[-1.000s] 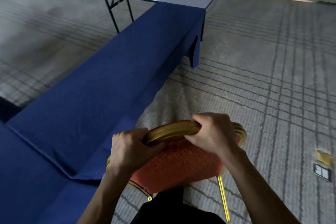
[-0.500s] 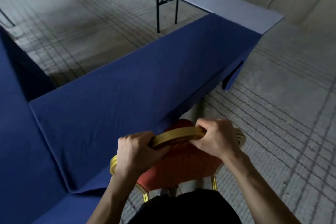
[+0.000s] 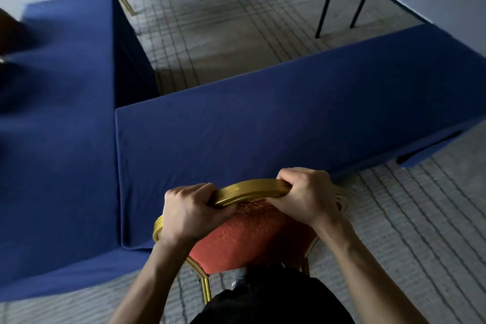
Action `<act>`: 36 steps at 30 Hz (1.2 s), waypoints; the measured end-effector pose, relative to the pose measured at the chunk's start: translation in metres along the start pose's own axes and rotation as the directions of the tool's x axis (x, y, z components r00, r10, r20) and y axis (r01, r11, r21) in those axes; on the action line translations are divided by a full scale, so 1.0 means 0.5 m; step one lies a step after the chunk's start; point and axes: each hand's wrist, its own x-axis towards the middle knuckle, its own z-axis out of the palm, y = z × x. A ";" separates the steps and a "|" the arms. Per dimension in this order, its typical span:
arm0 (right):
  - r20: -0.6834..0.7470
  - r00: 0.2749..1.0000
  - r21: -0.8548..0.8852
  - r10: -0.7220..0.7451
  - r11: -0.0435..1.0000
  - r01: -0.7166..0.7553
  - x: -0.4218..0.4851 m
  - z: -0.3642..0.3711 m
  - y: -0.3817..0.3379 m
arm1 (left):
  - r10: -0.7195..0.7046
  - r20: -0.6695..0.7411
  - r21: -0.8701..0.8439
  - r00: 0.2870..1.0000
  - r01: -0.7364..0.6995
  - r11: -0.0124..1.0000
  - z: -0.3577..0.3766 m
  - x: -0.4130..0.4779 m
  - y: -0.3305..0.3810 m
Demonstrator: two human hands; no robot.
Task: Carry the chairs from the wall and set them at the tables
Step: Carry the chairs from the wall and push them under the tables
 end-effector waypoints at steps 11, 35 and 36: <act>0.102 0.988 0.090 -0.113 0.991 0.104 0.077 0.087 0.047 | -0.065 -0.032 0.057 0.997 0.067 0.996 0.046 0.018 -0.041; 0.033 0.979 -0.035 -0.201 0.979 0.203 0.104 0.196 0.045 | -0.299 -0.069 0.164 0.952 0.306 0.938 0.090 0.022 -0.097; 0.034 0.979 -0.039 -0.199 0.979 0.201 0.102 0.195 0.044 | -0.302 -0.078 0.157 0.950 0.311 0.937 0.090 0.020 -0.094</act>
